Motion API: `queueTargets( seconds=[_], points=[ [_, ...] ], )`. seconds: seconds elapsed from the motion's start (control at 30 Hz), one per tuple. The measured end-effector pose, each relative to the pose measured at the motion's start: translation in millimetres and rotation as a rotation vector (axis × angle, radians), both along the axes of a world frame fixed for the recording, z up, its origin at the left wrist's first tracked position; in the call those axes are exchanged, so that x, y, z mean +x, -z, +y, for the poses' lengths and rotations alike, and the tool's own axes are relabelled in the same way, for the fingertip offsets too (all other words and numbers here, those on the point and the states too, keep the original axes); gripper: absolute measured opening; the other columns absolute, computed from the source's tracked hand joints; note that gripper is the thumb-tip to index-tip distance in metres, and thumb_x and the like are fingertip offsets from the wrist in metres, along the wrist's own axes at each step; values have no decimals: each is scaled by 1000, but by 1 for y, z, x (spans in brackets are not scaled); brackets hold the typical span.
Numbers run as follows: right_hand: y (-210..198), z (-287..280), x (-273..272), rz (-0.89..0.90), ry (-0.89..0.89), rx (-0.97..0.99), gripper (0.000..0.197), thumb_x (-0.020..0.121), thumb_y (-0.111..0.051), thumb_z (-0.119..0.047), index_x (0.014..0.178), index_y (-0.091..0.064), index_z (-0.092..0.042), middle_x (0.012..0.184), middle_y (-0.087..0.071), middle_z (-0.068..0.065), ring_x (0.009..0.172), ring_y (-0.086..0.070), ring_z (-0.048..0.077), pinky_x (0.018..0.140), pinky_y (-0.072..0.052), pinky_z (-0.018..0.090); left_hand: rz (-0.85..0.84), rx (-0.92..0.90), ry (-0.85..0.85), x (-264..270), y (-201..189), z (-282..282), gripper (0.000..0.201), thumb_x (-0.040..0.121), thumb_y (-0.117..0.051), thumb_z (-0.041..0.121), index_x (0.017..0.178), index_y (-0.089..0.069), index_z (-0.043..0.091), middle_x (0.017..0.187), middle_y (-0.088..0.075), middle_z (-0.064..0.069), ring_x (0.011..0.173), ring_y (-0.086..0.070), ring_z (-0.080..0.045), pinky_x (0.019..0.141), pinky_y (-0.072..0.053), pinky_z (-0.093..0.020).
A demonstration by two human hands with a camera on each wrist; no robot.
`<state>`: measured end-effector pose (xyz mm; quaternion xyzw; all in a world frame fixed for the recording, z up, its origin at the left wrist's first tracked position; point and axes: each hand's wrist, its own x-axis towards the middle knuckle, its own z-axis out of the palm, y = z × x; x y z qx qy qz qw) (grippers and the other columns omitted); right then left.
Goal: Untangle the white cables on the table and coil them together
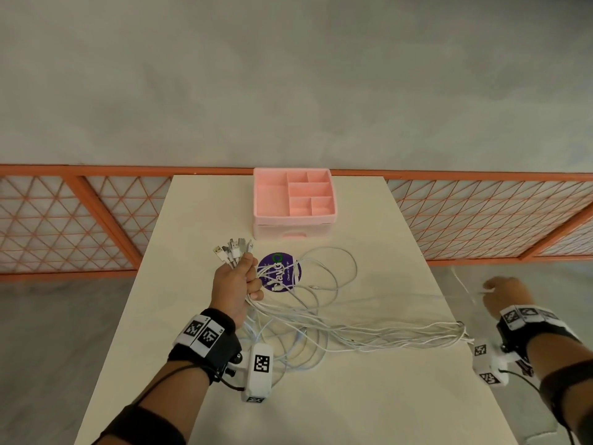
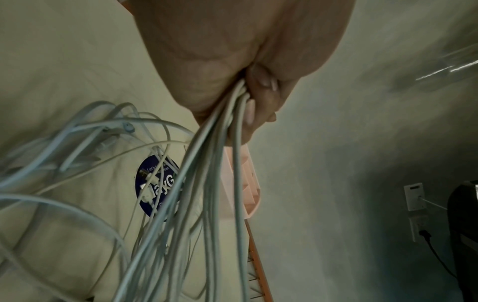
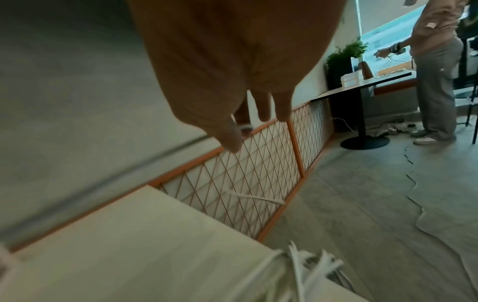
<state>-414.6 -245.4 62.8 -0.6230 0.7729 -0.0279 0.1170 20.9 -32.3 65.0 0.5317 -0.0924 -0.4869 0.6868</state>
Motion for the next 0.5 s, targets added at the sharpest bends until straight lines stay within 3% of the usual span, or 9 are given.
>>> queueTargets(
  seconds=[0.1,0.17,0.27,0.37,0.5],
  points=[
    [32,8,6,130,-51,263,29,94,-58,-26,116,-66,-9,128,-63,12,116,-59,28,100,-47,34,3,-5,36,-4,-2,1,31,105,-48,24,75,-51,14,55,-27,6,40,-22,-7,40,-23,-19],
    [34,24,23,116,-62,360,27,92,-63,-26,111,-62,-6,126,-62,15,116,-59,31,93,-48,32,10,-12,49,-4,-5,1,31,105,-47,24,75,-50,15,55,-27,7,41,-22,-7,40,-24,-19],
    [29,39,57,171,-194,449,40,95,-55,-17,133,-54,-3,141,-50,15,130,-49,29,104,-41,32,12,-26,68,-5,-9,1,31,105,-47,24,75,-51,14,54,-29,7,41,-23,-7,40,-26,-19],
    [20,35,104,-55,-291,329,43,100,-51,-27,140,-50,-11,151,-41,10,138,-41,26,113,-31,35,-16,-39,106,-8,-11,1,32,104,-48,24,75,-52,13,54,-29,6,42,-25,-8,42,-31,-23],
    [-34,56,202,-602,-547,143,41,96,-61,-32,133,-58,-14,135,-59,2,111,-61,16,92,-42,24,-57,-31,171,-16,-14,1,33,105,-47,26,74,-50,16,54,-29,7,42,-25,-8,43,-27,-22]
  ],
)
